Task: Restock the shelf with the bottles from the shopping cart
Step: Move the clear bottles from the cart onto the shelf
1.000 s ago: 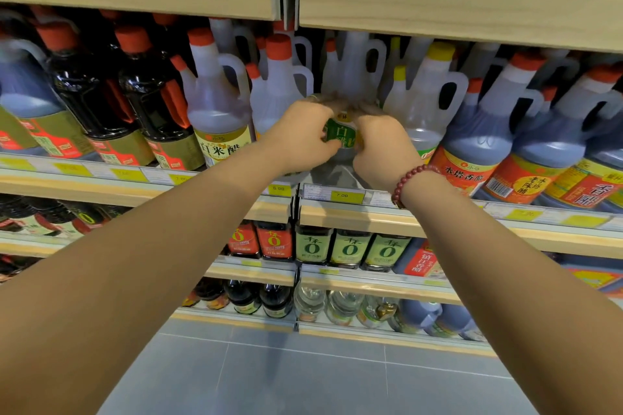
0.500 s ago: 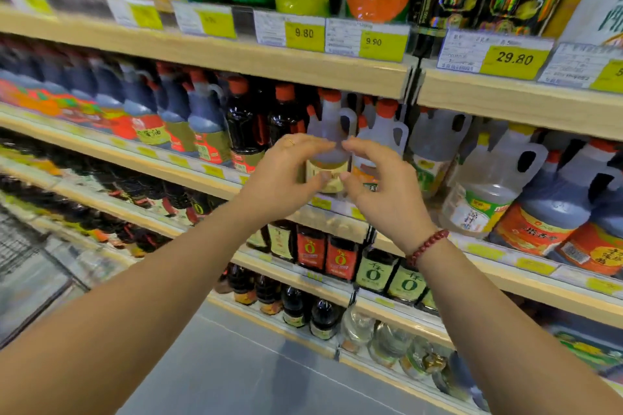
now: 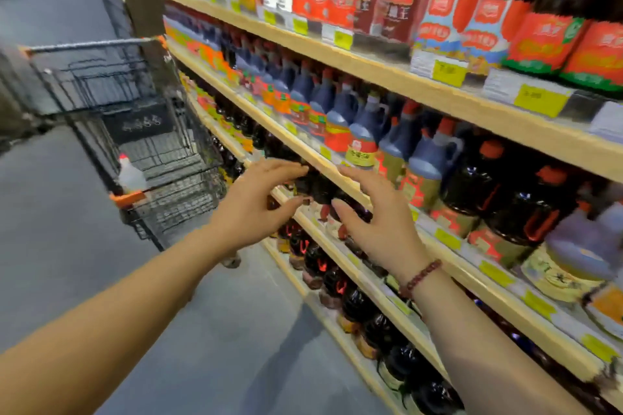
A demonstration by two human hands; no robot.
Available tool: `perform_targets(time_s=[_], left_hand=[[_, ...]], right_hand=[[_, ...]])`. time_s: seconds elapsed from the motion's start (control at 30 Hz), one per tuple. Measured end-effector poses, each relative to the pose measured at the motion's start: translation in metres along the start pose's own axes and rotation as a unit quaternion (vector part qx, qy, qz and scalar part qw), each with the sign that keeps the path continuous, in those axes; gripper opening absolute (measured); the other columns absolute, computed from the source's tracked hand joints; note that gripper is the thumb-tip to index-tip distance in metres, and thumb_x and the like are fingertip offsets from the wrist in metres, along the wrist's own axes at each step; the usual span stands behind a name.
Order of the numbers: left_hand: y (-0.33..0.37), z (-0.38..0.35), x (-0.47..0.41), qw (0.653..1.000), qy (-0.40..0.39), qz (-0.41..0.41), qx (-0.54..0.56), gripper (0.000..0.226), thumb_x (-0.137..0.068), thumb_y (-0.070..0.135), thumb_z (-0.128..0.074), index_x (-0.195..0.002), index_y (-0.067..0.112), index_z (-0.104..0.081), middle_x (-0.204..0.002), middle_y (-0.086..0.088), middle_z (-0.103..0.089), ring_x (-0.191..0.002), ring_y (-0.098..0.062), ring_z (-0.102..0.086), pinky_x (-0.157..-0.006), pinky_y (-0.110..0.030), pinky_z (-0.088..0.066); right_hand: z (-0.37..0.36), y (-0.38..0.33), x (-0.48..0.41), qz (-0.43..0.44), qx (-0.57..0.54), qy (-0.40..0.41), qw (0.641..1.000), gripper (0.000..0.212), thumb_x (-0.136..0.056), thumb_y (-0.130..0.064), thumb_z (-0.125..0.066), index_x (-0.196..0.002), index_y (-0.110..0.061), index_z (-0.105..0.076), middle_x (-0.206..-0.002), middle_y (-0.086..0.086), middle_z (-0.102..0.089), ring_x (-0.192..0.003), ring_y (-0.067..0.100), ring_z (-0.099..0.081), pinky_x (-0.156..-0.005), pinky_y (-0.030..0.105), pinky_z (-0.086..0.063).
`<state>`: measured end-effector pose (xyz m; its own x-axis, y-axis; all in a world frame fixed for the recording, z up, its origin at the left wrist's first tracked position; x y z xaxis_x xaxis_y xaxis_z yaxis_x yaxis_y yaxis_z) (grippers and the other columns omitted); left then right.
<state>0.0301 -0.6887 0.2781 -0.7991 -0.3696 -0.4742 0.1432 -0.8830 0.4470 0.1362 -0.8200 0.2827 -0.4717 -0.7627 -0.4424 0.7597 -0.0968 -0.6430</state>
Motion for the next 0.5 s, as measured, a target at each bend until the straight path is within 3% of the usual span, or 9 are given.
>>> perform_targets(time_s=[0.2,0.4,0.5], left_hand=[[-0.116,0.055,0.032,0.994,0.045,0.095,0.003,0.046,-0.082,0.038,-0.061,-0.125,0.025,-0.058,-0.124,0.004,-0.06,-0.119,-0.017,-0.051,-0.101,-0.037,-0.043],[-0.199,0.101,0.065,0.982,0.097,0.163,-0.003,0.043,-0.082,0.034,-0.066,-0.123,0.022,-0.059,-0.12,0.004,-0.062,-0.116,-0.016,-0.053,-0.1,-0.041,-0.044],[-0.233,0.112,0.076,0.971,0.122,0.206,-0.009,0.044,-0.08,0.032,-0.063,-0.122,0.019,-0.061,-0.118,0.001,-0.063,-0.114,-0.017,-0.054,-0.1,-0.035,-0.043]], right_hand=[[-0.123,-0.058,-0.067,0.046,-0.039,-0.071,0.996,0.042,-0.086,-0.021,-0.063,-0.127,-0.022,-0.053,-0.127,-0.004,-0.056,-0.12,0.013,-0.049,-0.103,0.031,-0.039],[-0.212,-0.097,-0.11,0.086,-0.064,-0.132,0.985,0.041,-0.087,-0.022,-0.062,-0.127,-0.021,-0.053,-0.127,-0.01,-0.053,-0.117,0.0,-0.043,-0.104,0.025,-0.035],[-0.252,-0.101,-0.131,0.091,-0.075,-0.165,0.979,0.042,-0.088,-0.023,-0.061,-0.129,-0.023,-0.052,-0.128,-0.008,-0.054,-0.12,0.005,-0.045,-0.102,0.021,-0.034]])
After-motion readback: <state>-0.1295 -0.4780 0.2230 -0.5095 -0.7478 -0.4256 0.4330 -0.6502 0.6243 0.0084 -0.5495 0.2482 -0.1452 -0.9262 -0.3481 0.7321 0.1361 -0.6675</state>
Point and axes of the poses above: each hand's wrist, its own x-axis away from the middle knuckle, its own z-axis out of the back of the hand, y = z × x, the point moved 7 cm from there along -x, towards the middle knuckle
